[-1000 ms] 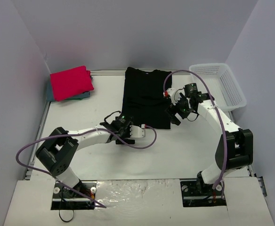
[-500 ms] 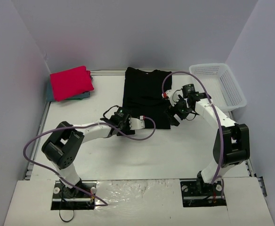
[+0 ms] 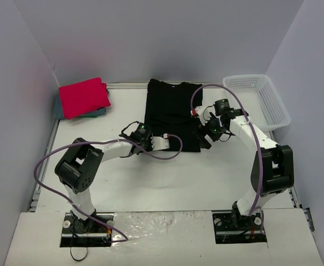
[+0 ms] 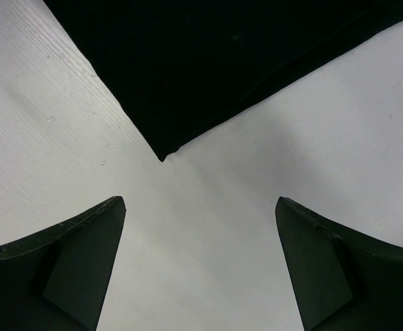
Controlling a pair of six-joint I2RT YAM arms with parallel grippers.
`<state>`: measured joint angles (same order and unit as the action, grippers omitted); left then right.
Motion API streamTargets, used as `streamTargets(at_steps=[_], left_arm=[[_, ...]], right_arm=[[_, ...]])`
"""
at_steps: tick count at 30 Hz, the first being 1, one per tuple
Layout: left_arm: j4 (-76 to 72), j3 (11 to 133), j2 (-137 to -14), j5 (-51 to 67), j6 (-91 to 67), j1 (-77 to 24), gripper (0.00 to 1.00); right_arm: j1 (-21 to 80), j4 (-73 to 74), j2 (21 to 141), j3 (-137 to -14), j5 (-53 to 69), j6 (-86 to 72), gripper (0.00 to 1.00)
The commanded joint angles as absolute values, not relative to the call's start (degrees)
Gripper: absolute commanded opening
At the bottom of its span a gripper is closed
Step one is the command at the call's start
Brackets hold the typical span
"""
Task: Fold and stack the t-shirts
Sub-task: Grab one side of the 2/3 rectangular tshirt with both arms
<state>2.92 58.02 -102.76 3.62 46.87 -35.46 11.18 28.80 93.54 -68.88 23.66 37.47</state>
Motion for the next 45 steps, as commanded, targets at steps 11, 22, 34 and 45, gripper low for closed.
streamTargets(at_steps=[11,22,34,45], left_arm=[[23.7,66.4,-101.0,18.4,43.8,-31.7,0.02],[34.1,72.2,-104.1,26.5,43.7,-28.3,0.02],[38.8,77.3,-107.1,29.1,42.4,-27.2,0.02],[40.7,78.1,-109.4,30.1,43.2,-26.8,0.02]], right_arm=[[10.8,32.2,84.5,-63.2,36.5,47.0,0.83],[12.3,22.9,76.9,-52.0,36.9,54.8,0.83],[20.1,13.3,85.5,-49.8,30.0,54.8,0.77],[20.5,12.0,94.3,-51.1,28.7,57.2,0.74]])
